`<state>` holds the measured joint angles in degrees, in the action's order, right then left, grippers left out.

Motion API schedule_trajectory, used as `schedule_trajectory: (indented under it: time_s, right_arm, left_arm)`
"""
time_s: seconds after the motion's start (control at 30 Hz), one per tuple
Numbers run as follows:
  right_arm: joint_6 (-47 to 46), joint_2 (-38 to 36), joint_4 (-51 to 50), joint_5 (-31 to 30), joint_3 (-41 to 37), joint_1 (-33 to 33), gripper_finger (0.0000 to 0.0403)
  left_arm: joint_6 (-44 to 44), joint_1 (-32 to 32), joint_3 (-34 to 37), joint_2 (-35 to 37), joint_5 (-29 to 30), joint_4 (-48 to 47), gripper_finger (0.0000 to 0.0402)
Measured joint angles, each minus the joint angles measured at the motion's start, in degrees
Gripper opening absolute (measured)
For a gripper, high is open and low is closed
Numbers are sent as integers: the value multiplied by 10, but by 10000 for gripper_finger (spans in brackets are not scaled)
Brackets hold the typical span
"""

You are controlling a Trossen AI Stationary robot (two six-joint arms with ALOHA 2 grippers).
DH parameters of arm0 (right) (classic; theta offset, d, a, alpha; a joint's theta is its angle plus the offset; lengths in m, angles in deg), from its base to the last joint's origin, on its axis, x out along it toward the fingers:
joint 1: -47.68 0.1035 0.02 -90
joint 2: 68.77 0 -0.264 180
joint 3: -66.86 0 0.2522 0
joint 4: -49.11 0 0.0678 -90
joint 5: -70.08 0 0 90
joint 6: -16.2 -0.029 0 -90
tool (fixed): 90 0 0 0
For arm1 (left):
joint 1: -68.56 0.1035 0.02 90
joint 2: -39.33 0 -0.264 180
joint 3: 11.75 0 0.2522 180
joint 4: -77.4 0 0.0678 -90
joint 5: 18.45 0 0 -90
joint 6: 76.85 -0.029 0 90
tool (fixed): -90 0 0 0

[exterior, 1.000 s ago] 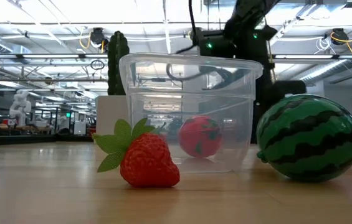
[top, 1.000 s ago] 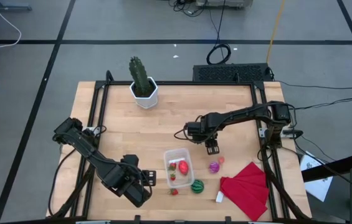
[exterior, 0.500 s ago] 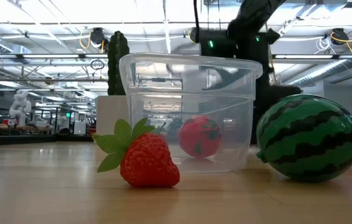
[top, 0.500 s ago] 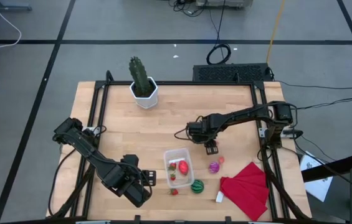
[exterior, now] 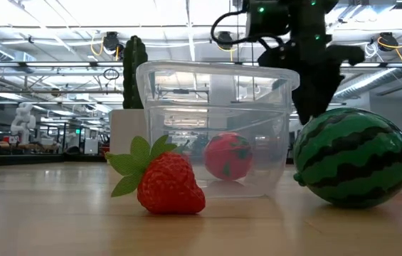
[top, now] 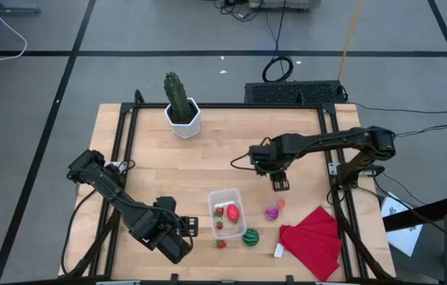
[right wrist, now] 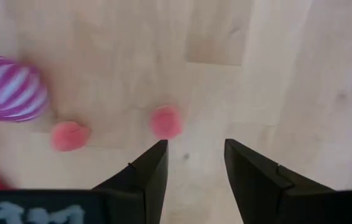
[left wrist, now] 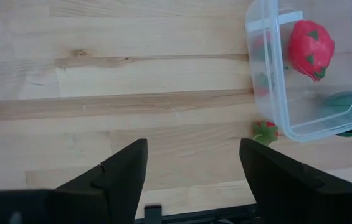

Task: Pick and placing Produce into tupperware
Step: Put the top peach into the transparent bin

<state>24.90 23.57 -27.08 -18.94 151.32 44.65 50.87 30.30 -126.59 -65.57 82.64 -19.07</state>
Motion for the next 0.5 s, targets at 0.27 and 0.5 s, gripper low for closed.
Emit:
schedule_trajectory:
  time_s: [0.27, 0.5]
  right_arm:
    - [-45, -23, 13, 19, -39, 31, 151]
    - [-50, -22, 45, 22, -78, 53, 151]
  left_arm:
    - [-5, 0, 0, 0, 14, 0, 258]
    - [-5, 0, 0, 0, 14, 0, 258]
